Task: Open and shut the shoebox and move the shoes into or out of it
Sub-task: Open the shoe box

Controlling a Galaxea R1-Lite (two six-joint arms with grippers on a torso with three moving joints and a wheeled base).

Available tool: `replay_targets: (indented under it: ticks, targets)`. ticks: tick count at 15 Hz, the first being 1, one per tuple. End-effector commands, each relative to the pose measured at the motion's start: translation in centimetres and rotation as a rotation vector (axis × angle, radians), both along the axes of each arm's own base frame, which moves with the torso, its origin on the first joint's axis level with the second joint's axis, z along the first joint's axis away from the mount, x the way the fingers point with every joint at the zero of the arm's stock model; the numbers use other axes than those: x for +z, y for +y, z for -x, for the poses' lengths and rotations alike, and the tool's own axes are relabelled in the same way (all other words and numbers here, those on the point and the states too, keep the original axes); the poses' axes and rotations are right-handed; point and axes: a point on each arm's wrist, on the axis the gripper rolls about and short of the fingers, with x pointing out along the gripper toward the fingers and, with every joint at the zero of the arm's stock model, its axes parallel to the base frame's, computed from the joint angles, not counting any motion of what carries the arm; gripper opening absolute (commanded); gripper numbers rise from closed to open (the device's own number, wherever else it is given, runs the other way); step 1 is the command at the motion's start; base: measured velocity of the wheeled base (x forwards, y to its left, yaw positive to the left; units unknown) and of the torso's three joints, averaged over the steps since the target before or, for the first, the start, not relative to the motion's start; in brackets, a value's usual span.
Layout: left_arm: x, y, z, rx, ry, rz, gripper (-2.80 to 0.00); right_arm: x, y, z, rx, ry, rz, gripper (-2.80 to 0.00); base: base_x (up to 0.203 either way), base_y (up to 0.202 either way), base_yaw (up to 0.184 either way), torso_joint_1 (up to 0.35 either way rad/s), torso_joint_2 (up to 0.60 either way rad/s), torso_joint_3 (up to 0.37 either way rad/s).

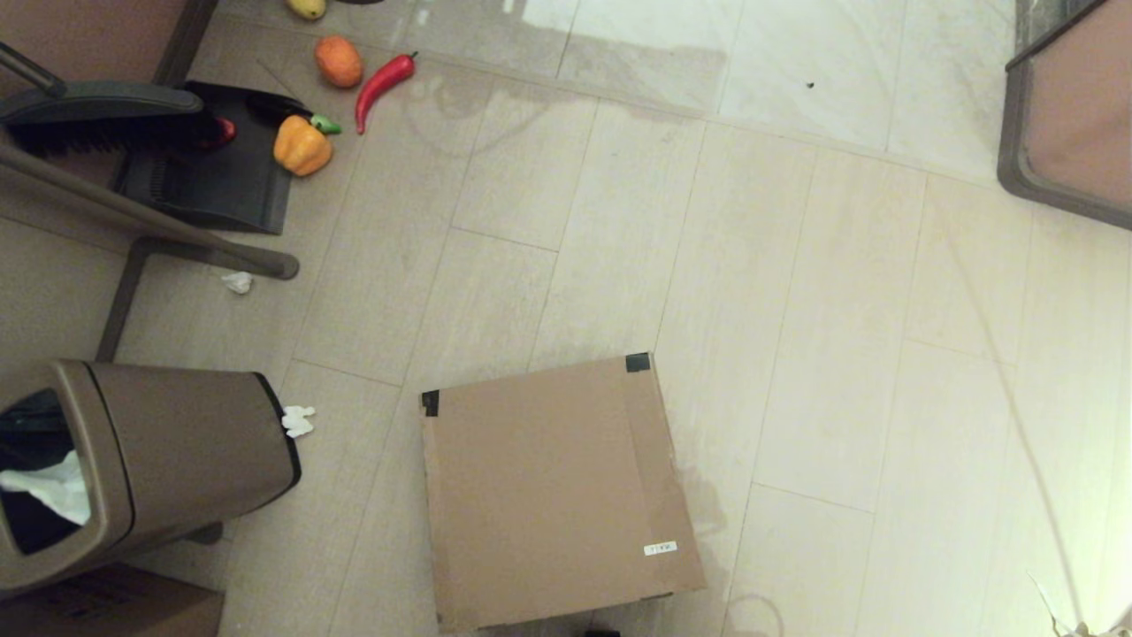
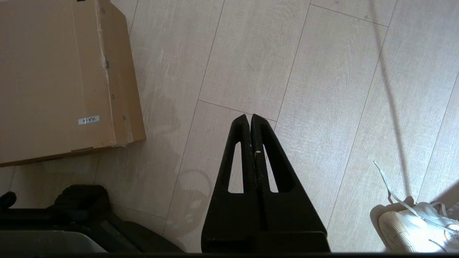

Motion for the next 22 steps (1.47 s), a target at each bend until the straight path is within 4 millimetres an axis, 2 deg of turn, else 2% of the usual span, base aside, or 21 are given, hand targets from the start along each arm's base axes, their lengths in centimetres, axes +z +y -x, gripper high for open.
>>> replay_targets:
  ticks: [1,8,11,14,16,18,20,22]
  targets:
    - [-0.4,0.0,-0.1,0.0,0.015,0.002,-2.8,0.0,0.0,0.0,0.002,0.001,0.003,-2.8,0.0,0.0,0.0,0.0,0.0,0.0]
    - [-0.3,0.0,-0.1,-0.006,0.006,-0.03,-2.8,0.3,0.0,0.1,-0.003,-0.012,0.007,-2.8,0.0,0.0,0.0,0.0,0.0,0.0]
    - [2.2,0.0,0.4,-0.012,-0.044,-0.062,-2.8,2.8,-0.2,1.0,-0.101,-0.026,0.011,-2.8,0.0,0.0,0.0,0.0,0.0,0.0]
    - [4.8,0.0,-0.8,-0.027,0.043,-0.06,-2.8,6.0,-0.2,1.0,-0.117,0.012,0.008,-2.8,0.0,0.0,0.0,0.0,0.0,0.0]
    - [7.0,-0.1,-2.6,-0.06,0.126,-0.06,-2.8,8.2,-0.2,-0.3,-0.1,0.072,0.009,-2.8,0.0,0.0,0.0,0.0,0.0,0.0]
    - [9.2,-0.3,-5.3,-0.104,0.207,-0.055,-2.8,10.3,-0.2,-2.4,-0.066,0.155,0.005,-2.8,0.0,0.0,0.0,0.0,0.0,0.0]
    - [10.8,-0.7,-8.7,-0.158,0.26,-0.033,-2.8,11.8,-0.1,-5.4,-0.053,0.247,-0.027,-2.8,0.0,0.0,0.0,0.0,0.0,0.0]
    - [11.6,-1.1,-12.7,-0.215,0.278,-0.011,-2.8,12.7,-0.2,-9.5,-0.053,0.332,-0.075,-2.8,0.0,0.0,0.0,0.0,0.0,0.0]
